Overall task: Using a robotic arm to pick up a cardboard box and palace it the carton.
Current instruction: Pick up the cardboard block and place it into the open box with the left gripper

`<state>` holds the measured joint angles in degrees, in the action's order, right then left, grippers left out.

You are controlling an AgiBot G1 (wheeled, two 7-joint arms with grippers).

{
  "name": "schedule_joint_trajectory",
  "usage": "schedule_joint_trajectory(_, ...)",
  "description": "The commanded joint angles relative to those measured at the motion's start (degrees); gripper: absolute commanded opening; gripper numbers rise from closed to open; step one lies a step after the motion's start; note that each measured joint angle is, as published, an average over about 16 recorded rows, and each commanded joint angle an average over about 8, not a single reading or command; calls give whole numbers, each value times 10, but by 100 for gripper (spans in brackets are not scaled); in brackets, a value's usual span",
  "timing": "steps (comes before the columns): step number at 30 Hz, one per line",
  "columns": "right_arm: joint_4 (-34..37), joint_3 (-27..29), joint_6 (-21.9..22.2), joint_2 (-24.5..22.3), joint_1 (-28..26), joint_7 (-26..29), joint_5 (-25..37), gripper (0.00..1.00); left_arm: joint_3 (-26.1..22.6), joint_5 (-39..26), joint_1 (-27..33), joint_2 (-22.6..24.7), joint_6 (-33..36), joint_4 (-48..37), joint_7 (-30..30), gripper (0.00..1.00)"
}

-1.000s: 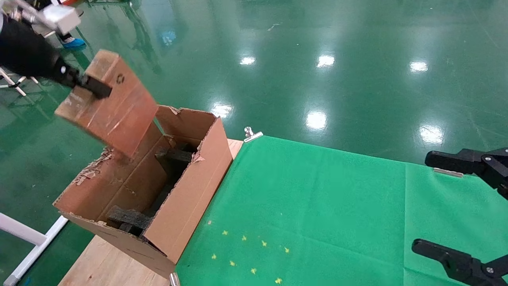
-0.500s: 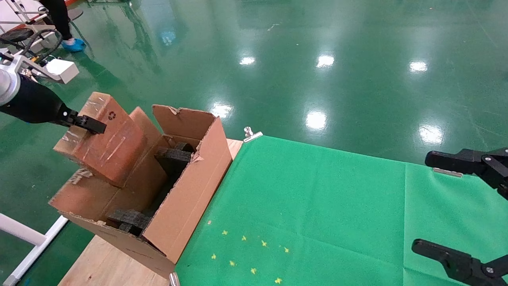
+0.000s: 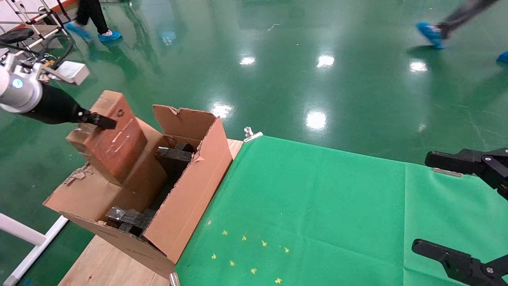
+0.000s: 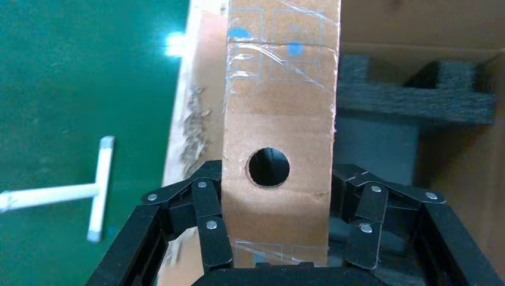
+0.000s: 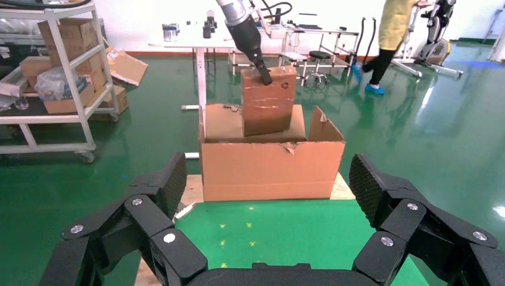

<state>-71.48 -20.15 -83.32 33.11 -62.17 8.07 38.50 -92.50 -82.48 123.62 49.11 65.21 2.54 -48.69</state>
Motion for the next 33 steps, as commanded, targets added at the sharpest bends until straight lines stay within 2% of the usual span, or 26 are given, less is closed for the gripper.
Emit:
schedule_joint_trajectory(1,0,0,0,0,0,0,0,100,5,7,2,4,5,1,2,0)
schedule_joint_trajectory(9,0,0,0,0,0,0,0,100,0,0,1,21,26,-6,7,0)
schedule_joint_trajectory(21,0,0,0,0,0,0,0,100,-8,-10,-32,21,39,-23,-3,0)
schedule_joint_trajectory(33,0,0,0,0,0,0,0,100,-2,-2,-85,12,-2,-30,-11,0)
